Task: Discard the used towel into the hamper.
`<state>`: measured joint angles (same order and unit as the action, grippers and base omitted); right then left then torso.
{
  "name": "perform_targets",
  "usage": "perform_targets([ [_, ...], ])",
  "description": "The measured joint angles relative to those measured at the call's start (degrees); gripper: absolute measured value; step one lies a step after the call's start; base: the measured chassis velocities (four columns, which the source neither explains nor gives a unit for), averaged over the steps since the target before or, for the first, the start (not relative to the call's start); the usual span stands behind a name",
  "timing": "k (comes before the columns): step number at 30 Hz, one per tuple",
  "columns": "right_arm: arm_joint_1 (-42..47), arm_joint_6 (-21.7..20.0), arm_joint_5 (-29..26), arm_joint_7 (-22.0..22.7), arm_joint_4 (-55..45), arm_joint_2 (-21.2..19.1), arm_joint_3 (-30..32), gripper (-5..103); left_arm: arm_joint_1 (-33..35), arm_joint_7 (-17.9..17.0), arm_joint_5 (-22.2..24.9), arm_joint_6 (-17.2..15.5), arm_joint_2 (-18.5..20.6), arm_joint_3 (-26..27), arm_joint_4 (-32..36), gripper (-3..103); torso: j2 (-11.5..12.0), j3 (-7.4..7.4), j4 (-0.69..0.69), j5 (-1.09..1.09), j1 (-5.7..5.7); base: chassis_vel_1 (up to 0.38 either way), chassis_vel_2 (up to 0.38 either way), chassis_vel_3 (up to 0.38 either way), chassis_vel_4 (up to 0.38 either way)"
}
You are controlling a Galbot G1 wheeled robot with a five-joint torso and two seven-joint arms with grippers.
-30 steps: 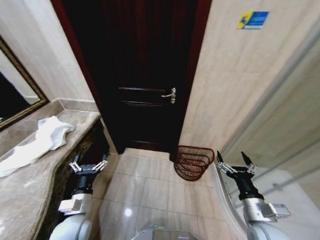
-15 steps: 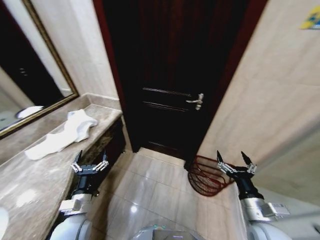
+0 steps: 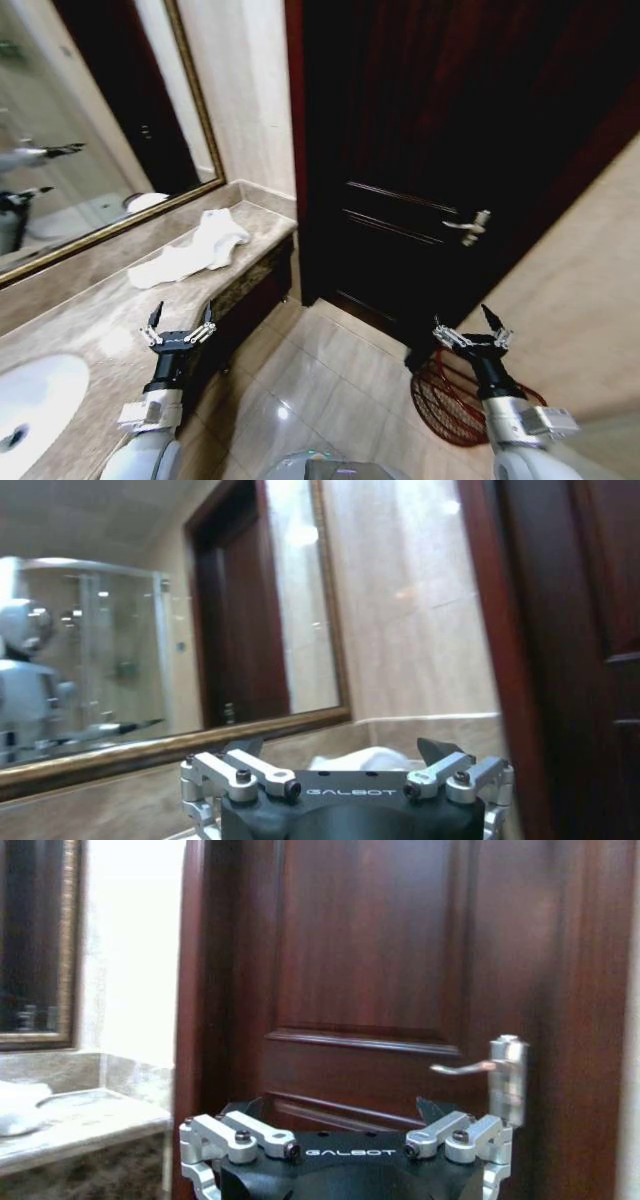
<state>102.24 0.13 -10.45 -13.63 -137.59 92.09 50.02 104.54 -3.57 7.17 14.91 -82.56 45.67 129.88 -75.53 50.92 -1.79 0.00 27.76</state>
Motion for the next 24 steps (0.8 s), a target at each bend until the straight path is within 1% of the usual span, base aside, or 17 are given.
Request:
perform_targets([
  [6, -0.04, 0.01, 0.13, -0.04, 0.12, -0.04, 0.0, 100, 0.24, 0.19, 0.08, 0.87, -0.02, -0.01, -0.31, 100, 0.0, 0.0, -0.02, 0.0, 0.0, 0.042, 0.201, 0.205, 0.04],
  [9, -0.15, -0.01, 0.33, -0.09, 0.12, 0.0, -0.16, 100, 0.26, 0.24, 0.15, 1.08, -0.01, 0.02, -0.35, 100, 0.0, 0.0, 0.0, 0.0, 0.0, 0.034, 0.181, 0.175, 0.024],
  [12, -0.17, -0.03, 0.38, -0.13, 0.09, 0.01, -0.22, 100, 0.23, 0.23, 0.2, 1.2, 0.01, 0.08, -0.37, 100, 0.0, 0.0, -0.03, 0.01, 0.0, 0.02, 0.205, 0.198, 0.013],
  [16, -0.05, -0.04, 0.39, -0.16, 0.02, 0.02, -0.2, 100, 0.39, 0.23, 0.24, 1.38, -0.09, 0.09, -0.36, 100, 0.0, 0.0, -0.01, 0.0, 0.0, -0.014, 0.17, 0.171, 0.001],
  [19, 0.01, -0.04, 0.39, -0.16, 0.01, 0.03, -0.17, 100, 0.53, 0.22, 0.6, 2.45, -0.3, -0.16, -0.46, 100, 0.0, 0.0, 0.0, 0.0, 0.0, -0.018, 0.128, 0.133, -0.029],
  [21, 0.01, -0.04, 0.39, -0.16, 0.01, 0.04, -0.17, 100, 0.56, 0.2, 0.67, 2.45, -0.31, -0.19, -0.46, 100, 0.0, 0.0, -0.01, 0.0, 0.0, -0.021, 0.133, 0.117, -0.031],
  [23, -0.04, -0.04, 0.4, -0.21, 0.02, 0.04, -0.22, 100, 0.97, -0.42, 1.11, 0.94, -0.31, -0.26, 0.25, 100, 0.0, 0.0, -0.02, 0.0, 0.0, -0.058, 0.101, 0.11, -0.038],
  [24, -0.04, -0.04, 0.4, -0.21, 0.02, 0.04, -0.22, 100, 0.97, -0.42, 1.11, 0.94, -0.31, -0.26, 0.25, 100, 0.0, 0.0, -0.02, 0.0, 0.0, -0.075, 0.091, 0.119, -0.038],
])
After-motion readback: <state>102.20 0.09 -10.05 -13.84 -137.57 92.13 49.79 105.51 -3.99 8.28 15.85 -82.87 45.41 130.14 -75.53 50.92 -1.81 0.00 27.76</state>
